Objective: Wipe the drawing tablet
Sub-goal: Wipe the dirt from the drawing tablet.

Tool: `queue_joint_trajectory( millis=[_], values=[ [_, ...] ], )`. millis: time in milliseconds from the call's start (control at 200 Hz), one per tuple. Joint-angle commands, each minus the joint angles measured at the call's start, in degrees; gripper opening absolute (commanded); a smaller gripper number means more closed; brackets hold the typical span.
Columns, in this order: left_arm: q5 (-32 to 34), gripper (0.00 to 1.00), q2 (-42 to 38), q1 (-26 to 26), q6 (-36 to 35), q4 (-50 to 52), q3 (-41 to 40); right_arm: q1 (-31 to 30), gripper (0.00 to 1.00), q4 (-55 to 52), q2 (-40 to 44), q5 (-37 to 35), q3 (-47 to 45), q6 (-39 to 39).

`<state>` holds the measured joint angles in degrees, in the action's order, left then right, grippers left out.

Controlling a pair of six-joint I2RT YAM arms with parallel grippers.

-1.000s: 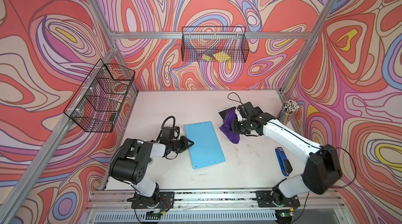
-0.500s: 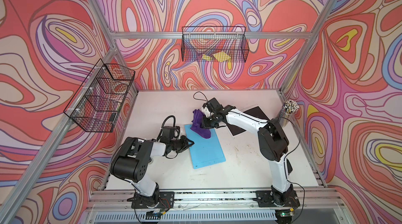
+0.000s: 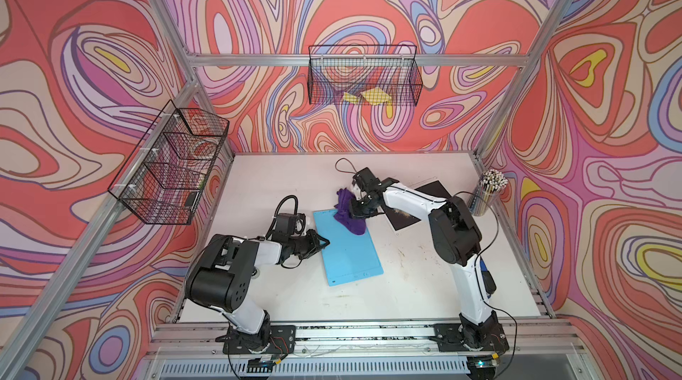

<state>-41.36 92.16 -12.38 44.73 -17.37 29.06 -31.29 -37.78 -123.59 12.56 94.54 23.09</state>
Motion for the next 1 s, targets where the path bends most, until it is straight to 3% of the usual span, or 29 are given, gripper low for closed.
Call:
queue_joint_trajectory(
  millis=[0,225,431,526,666,796,896,996],
  values=[
    [8.73,0.0,0.27,0.17,-2.63,10.22,-0.84,-0.43,0.0,-1.31,4.5,-2.75,-6.28,-2.26],
    [8.85,0.0,-0.66,0.17,-2.98,10.84,-1.11,-14.8,0.0,-4.02,7.65,-1.99,-9.18,-3.07],
    [8.85,0.0,-1.72,0.17,-3.05,11.09,-1.71,-22.71,0.0,0.14,15.15,5.96,-18.42,3.5],
    [8.76,0.0,-2.25,0.17,-3.2,11.54,-1.64,-22.68,0.0,1.99,20.41,9.74,-25.31,6.12],
    [9.08,0.0,-3.07,0.16,-3.51,12.17,-1.64,-21.74,0.0,-1.0,27.22,7.14,-34.22,6.84],
    [8.82,0.0,-3.52,0.16,-3.34,11.9,-1.81,-13.27,0.0,0.16,33.28,9.42,-42.93,9.06],
    [8.76,0.0,-3.95,0.17,-3.33,12.0,-2.1,-7.58,0.0,-1.79,37.06,8.47,-44.07,8.01],
    [8.71,0.0,-4.25,0.16,-3.25,11.99,-2.34,-5.85,0.0,-3.02,37.45,7.57,-41.62,6.4]
  ],
)
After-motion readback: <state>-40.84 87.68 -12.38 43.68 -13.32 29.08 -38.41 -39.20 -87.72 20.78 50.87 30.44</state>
